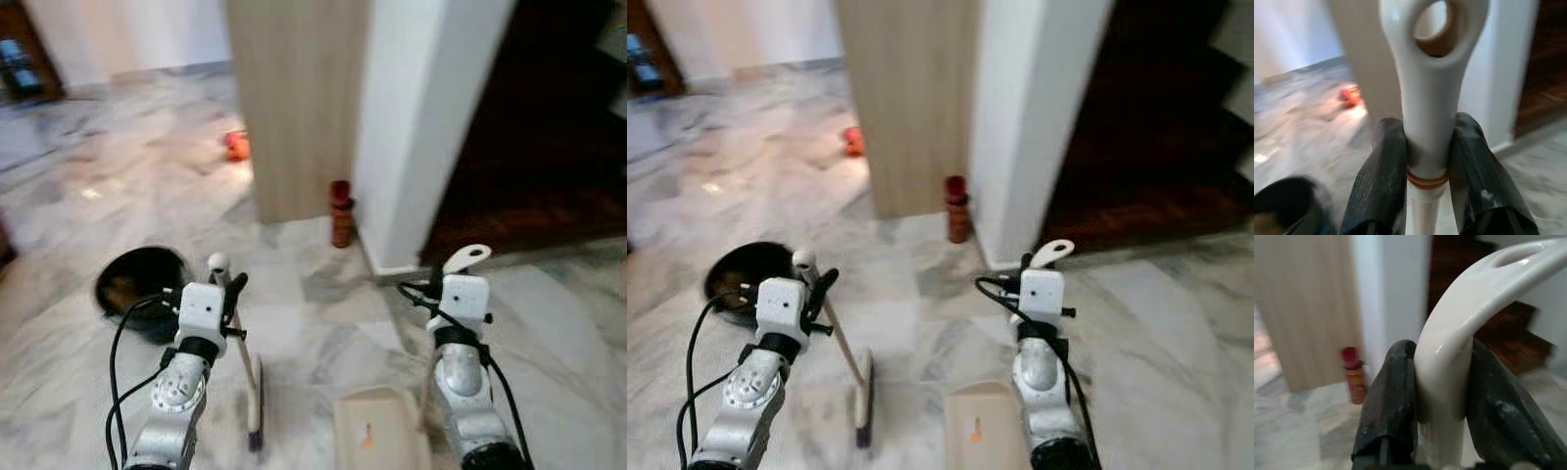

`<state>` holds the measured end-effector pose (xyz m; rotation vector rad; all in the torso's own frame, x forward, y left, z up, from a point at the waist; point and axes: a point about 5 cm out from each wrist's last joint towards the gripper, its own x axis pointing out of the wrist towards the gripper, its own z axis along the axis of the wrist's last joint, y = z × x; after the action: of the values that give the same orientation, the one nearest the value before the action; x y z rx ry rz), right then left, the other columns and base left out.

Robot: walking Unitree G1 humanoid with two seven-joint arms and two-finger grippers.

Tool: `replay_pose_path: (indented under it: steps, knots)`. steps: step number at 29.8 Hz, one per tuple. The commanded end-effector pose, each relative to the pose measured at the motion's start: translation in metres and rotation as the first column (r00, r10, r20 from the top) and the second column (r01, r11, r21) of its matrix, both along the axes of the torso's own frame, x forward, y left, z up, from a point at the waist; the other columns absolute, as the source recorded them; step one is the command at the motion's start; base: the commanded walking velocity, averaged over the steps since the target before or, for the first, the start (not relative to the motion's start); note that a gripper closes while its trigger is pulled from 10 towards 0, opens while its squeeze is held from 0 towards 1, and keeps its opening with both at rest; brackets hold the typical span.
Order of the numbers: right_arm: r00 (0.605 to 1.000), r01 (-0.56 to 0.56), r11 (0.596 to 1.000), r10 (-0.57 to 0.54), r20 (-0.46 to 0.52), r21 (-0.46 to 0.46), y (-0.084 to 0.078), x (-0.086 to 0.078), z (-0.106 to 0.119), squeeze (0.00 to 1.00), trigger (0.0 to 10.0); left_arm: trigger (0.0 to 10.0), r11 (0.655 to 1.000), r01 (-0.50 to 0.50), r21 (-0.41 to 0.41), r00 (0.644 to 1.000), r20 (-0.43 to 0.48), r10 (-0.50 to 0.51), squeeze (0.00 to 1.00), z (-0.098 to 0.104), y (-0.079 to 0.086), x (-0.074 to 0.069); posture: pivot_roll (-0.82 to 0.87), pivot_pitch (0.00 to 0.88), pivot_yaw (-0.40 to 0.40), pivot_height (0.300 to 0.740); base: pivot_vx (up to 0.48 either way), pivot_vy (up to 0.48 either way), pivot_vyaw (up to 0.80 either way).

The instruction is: Sweep floor

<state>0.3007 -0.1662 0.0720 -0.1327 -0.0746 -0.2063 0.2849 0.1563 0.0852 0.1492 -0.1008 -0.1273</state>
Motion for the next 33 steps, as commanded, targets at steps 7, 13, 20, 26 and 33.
replay_pose_path:
  steps: [7, 13, 20, 26, 33]
  knots:
    - [1.0, -0.001, 1.0, 0.001, 0.026, -0.013, -0.003, 0.0036, 0.0073, 0.0, 10.0, 10.0, 1.0, -0.011, 0.002, 1.0, 0.028, 0.011, 0.0, 0.0042, 0.0031, 0.0011, 0.09, 0.0, 0.053, 0.74, 0.0, 0.0, -0.8]
    - [1.0, 0.001, 1.0, -0.001, 0.03, -0.014, -0.0049, 0.0041, 0.0087, 0.0, 10.0, 10.0, 1.0, -0.012, 0.002, 0.999, 0.03, 0.012, 0.0, 0.0044, 0.0027, 0.0015, 0.09, 0.0, 0.051, 0.74, 0.0, 0.0, -0.8]
    - [0.999, 0.001, 1.0, -0.001, 0.033, -0.016, -0.0049, 0.0049, 0.0097, 0.0, 10.0, 10.0, 1.0, -0.01, 0.016, 0.999, 0.037, 0.01, 0.0, 0.0057, 0.0028, 0.0029, 0.09, 0.0, 0.051, 0.74, 0.0, -0.205, -0.8]
    - [0.999, 0.003, 1.0, -0.002, 0.032, -0.015, -0.0048, 0.0044, 0.0093, 0.0, 10.0, 10.0, 1.0, -0.013, 0.009, 0.999, 0.035, 0.012, 0.0, 0.0057, 0.0034, 0.0031, 0.09, 0.0, 0.053, 0.74, 0.0, -0.044, -0.8]
    - [0.999, 0.002, 1.0, -0.001, 0.033, -0.014, -0.0042, 0.0056, 0.0097, 0.0, 10.0, 10.0, 1.0, -0.013, 0.019, 0.999, 0.039, 0.013, 0.0, 0.0065, 0.0034, 0.0043, 0.09, 0.0, 0.051, 0.74, 0.0, -0.159, -0.8]
